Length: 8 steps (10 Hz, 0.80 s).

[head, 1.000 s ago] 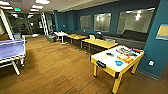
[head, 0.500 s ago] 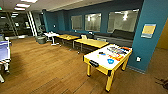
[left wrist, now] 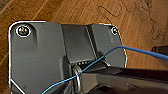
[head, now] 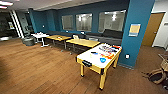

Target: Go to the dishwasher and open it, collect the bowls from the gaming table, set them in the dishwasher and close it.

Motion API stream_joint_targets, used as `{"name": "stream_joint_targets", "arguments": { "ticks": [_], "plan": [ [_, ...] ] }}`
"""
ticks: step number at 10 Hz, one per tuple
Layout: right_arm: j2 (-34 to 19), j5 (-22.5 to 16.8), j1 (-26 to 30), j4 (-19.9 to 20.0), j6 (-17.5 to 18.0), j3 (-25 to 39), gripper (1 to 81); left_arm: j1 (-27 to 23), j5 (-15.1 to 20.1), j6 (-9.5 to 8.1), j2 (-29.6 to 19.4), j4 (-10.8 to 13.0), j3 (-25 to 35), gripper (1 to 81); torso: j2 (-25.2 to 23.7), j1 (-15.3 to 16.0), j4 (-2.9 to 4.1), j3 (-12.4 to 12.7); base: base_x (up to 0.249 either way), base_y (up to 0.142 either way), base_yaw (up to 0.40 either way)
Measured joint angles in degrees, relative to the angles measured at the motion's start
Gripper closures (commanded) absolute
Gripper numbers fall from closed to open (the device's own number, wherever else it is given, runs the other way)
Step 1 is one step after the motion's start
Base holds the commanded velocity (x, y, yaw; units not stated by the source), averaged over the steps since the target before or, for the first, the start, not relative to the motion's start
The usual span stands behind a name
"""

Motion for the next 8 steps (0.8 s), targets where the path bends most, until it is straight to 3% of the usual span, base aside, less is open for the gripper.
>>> {"name": "stream_joint_targets", "arguments": {
  "ticks": [1, 8],
  "plan": [
    [0.1, -0.2, -0.3, 0.0, 0.0, 0.0, 1.0, -0.2, -0.2, 0.00, 0.0, 0.0, 0.0, 1.0, 0.0, 0.0, 0.00, 0.0, 0.000, -0.095, 0.000],
    [0.1, 0.0, 0.0, 0.0, 0.0, -0.1, 1.0, 0.4, 0.0, 0.01, 0.3, 0.0, 0.0, 1.0, 0.0, 0.0, 0.00, 0.0, 0.000, 0.000, 0.000]
  ]
}}
